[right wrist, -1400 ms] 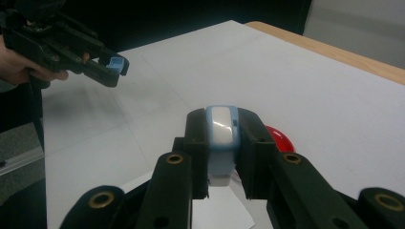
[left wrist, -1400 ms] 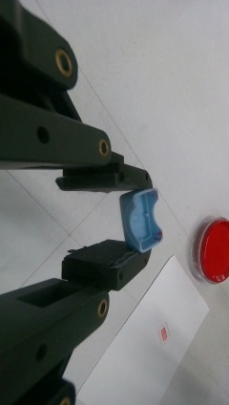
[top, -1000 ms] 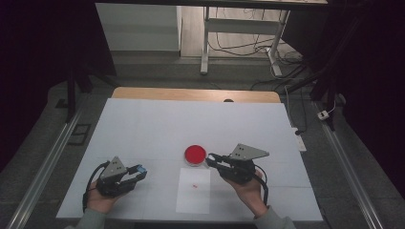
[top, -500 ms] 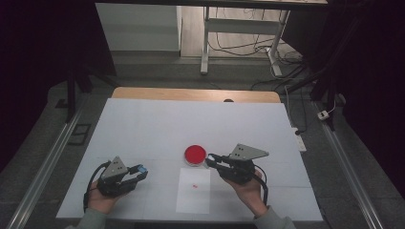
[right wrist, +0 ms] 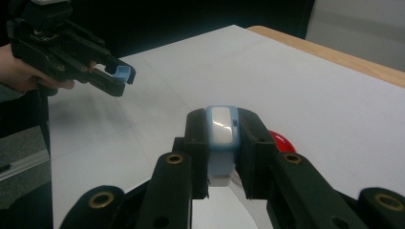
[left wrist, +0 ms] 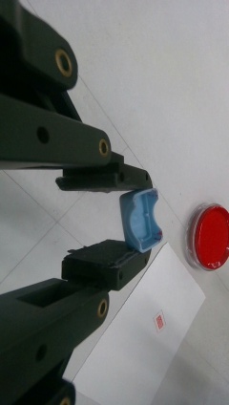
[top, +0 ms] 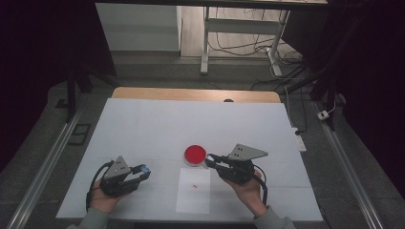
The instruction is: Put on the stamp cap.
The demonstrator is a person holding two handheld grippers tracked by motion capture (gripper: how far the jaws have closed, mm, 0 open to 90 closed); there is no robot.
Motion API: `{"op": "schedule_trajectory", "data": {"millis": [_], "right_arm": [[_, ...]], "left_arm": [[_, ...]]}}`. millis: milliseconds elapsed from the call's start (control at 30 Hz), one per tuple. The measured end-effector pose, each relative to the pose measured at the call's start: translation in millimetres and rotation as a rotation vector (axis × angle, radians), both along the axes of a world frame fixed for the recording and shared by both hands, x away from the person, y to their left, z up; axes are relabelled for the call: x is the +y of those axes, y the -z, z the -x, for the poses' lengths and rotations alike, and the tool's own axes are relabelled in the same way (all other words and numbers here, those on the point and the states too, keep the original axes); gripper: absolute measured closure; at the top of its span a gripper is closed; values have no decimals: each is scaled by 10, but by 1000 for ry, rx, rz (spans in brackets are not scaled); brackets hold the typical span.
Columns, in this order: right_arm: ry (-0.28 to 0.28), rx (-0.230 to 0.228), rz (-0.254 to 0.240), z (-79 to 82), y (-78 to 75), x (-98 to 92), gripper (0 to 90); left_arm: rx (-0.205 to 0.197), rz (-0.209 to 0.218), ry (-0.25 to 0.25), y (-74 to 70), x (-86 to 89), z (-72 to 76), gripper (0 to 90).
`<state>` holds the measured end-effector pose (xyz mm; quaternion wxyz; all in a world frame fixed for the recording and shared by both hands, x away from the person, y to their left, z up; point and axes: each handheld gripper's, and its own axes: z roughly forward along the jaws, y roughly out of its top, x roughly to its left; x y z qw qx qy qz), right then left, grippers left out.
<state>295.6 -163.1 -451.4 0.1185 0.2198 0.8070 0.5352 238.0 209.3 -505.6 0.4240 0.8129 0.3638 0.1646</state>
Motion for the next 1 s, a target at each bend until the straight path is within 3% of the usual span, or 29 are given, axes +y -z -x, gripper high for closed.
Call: {"op": "schedule_trajectory", "data": {"millis": [1000], "right_arm": [[-6,5,-8,5,4,31,750]], "left_arm": [[12,-20,83,7,-383,-139,648]]}}
